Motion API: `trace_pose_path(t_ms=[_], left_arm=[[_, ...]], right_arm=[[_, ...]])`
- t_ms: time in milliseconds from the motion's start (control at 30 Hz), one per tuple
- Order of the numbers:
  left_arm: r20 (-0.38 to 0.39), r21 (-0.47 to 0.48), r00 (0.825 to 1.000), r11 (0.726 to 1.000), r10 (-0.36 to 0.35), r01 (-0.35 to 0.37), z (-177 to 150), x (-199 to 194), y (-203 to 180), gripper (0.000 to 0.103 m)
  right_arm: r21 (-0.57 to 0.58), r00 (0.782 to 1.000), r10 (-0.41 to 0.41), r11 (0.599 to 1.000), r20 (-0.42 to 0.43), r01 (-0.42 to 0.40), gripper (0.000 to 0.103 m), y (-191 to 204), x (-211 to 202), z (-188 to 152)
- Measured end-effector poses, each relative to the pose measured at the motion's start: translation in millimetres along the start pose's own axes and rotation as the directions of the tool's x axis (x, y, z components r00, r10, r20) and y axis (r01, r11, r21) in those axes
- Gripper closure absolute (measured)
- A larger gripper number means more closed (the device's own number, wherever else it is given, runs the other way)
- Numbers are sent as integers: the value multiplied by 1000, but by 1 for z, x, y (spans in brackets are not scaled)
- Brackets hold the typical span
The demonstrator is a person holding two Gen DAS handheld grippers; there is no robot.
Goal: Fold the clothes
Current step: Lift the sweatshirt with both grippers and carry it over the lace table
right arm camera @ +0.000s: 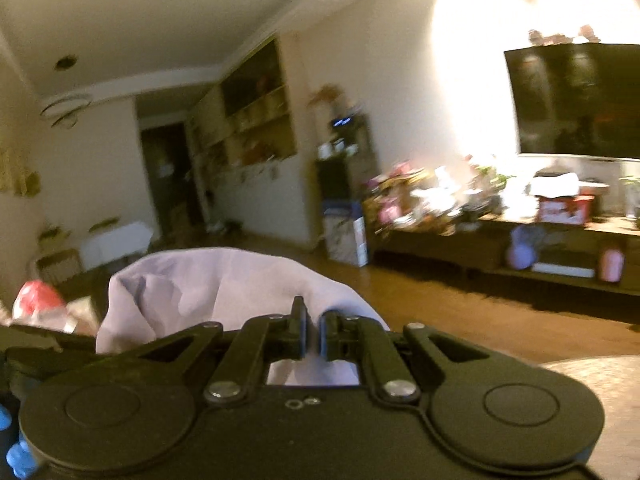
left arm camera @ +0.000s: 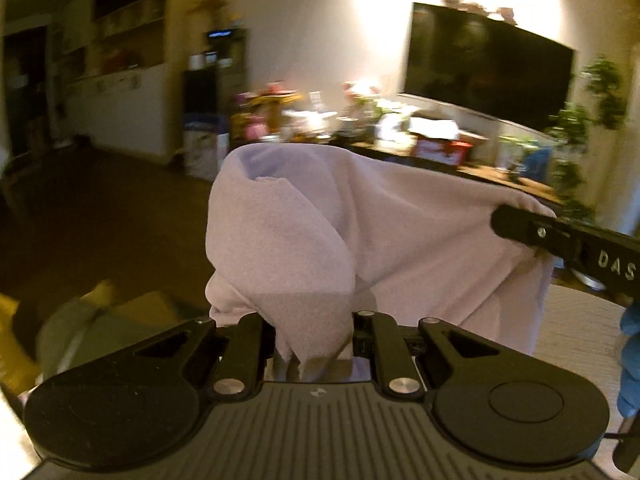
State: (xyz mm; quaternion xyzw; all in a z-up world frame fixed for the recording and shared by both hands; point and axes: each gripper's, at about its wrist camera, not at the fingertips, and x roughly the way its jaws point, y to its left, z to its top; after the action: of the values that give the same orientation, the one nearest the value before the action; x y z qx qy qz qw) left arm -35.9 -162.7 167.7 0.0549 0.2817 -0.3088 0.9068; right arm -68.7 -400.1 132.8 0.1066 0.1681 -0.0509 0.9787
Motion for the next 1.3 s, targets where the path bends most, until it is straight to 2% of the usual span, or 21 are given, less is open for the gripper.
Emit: trace_pose_path(t_ms=[133, 267, 400, 533, 600, 733, 867, 1067, 1300], left_arm=[[-33, 42, 993, 993, -113, 114, -4, 21, -62, 90], [-110, 87, 962, 962, -249, 259, -17, 56, -132, 90], [-196, 136, 910, 908, -366, 395, -41, 82, -212, 90], [-289, 160, 842, 844, -456, 512, -69, 106, -285, 90], [-327, 171, 814, 817, -481, 551, -82, 120, -321, 90], [-391, 188, 771, 776, -503, 602, -106, 148, -375, 90], [-481, 178, 734, 767, -479, 617, -144, 198, -404, 90], [-553, 190, 725, 785, -410, 589, -182, 246, -406, 90], [-629, 208, 706, 805, -325, 556, -226, 301, -407, 90]], right_arm=[[33, 995, -96, 995, 33, 95, 0, -50, -33, 2], [85, 976, -211, 975, 49, 206, 0, -108, -68, -5], [152, 939, -343, 929, 18, 336, 0, -168, -103, -36], [200, 883, -468, 863, -27, 463, 0, -223, -139, -66], [218, 857, -514, 832, -46, 510, 0, -241, -163, -79], [246, 806, -583, 770, -101, 588, 0, -279, -185, -108], [271, 783, -584, 735, -213, 622, 0, -320, -181, -154], [275, 776, -509, 738, -372, 616, 0, -349, -137, -226], [294, 758, -440, 734, -482, 612, 0, -363, -100, -267]])
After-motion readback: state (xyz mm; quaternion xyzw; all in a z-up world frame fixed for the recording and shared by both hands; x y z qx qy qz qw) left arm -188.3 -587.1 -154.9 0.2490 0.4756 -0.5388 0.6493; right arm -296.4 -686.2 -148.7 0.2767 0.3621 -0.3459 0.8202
